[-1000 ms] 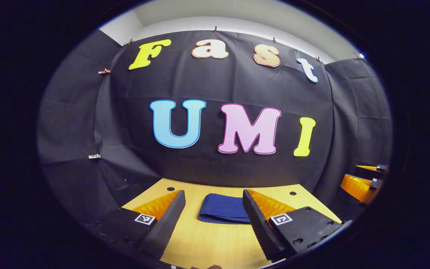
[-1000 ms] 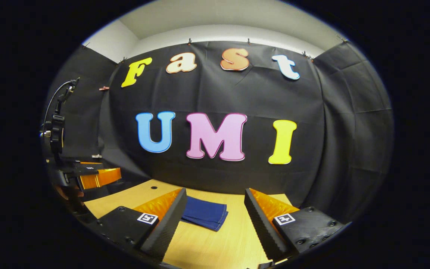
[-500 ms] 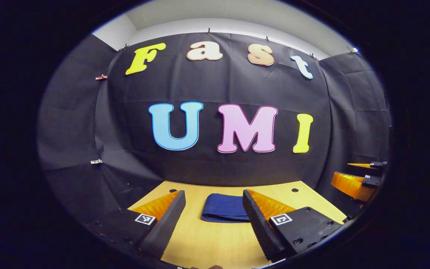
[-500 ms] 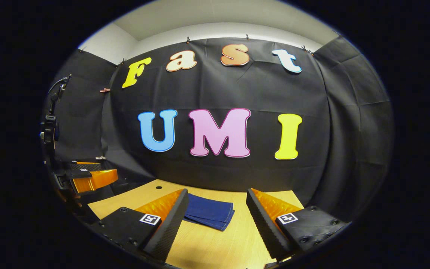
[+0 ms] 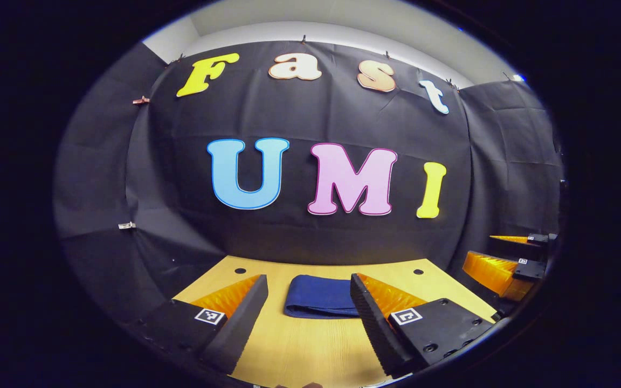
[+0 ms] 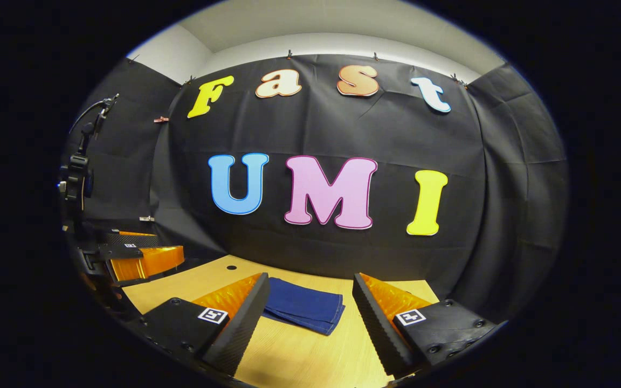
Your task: Grasp the waist and the cuffs of the jeans and fold them to make the two legs overlap; first hold the waist and fold one-third of the jeans toward the cuffs, then hold the cuffs and fold the remaining one-third in the same direction to finish folding.
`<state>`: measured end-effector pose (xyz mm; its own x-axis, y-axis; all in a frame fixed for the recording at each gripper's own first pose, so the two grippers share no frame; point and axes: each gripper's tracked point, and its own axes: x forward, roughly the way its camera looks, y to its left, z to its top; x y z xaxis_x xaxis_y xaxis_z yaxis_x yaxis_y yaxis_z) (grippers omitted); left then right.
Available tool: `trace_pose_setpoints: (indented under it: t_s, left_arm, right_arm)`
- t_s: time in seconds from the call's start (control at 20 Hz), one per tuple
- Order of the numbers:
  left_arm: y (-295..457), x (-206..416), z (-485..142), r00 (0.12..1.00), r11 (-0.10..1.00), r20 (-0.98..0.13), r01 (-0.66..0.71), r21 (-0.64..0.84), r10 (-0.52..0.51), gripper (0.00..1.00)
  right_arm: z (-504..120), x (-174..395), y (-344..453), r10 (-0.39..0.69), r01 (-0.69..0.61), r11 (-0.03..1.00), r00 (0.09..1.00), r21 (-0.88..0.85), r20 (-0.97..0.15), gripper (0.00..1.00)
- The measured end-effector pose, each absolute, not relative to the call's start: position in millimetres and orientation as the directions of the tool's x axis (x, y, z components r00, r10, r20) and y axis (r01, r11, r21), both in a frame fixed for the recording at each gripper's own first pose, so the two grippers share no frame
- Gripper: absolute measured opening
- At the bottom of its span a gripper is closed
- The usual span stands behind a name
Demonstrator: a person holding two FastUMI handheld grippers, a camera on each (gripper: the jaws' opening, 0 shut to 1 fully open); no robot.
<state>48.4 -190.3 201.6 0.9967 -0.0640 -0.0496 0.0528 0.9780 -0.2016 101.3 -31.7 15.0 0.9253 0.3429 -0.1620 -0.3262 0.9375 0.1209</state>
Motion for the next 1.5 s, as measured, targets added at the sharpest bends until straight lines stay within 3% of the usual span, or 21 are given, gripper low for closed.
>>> trace_pose_setpoints:
  t_s: [0.3,1.5]
  left_arm:
    - [-179,47,225,1.000,0.983,-0.018,0.017,-0.184,-0.021,0.96]
    - [-163,-8,208,0.999,0.985,-0.035,-0.026,-0.171,0.021,0.96]
  right_arm:
    - [8,106,-22,0.367,-0.342,0.929,0.904,0.144,-0.220,0.96]
    - [18,94,27,0.454,-0.432,0.890,0.864,0.143,-0.219,0.96]
